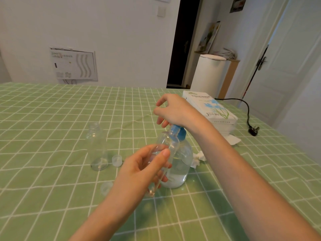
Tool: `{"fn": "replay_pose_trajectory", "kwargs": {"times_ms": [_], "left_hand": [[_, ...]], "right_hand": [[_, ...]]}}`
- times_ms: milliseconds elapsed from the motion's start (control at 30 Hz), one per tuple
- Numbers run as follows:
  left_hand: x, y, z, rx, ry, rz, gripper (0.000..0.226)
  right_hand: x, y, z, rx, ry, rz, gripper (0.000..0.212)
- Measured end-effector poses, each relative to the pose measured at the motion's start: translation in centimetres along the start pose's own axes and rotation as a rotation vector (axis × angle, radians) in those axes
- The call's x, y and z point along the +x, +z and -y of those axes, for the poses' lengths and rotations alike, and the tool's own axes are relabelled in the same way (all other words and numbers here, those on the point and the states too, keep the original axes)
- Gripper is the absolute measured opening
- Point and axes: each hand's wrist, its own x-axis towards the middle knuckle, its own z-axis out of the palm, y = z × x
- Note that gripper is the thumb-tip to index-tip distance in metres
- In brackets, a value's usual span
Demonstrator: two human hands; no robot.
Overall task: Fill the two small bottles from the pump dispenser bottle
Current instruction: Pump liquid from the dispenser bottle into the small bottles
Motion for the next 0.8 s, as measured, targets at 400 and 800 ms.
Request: {"fn": "replay_pose_trajectory", "kwargs": {"times_ms": [400, 800], "left_hand": [[0.0, 0.1, -0.3, -0.003, -0.008, 0.005, 0.047], [-0.1, 0.3, -0.6, -0.002, 0.003, 0.019, 0.044]], "right_hand": [[0.1, -0.2, 0.1, -0.038, 0.034, 0.063, 0.019], [0.0, -0.5, 0.4, -0.023, 0.021, -0.012, 0.029]]}}
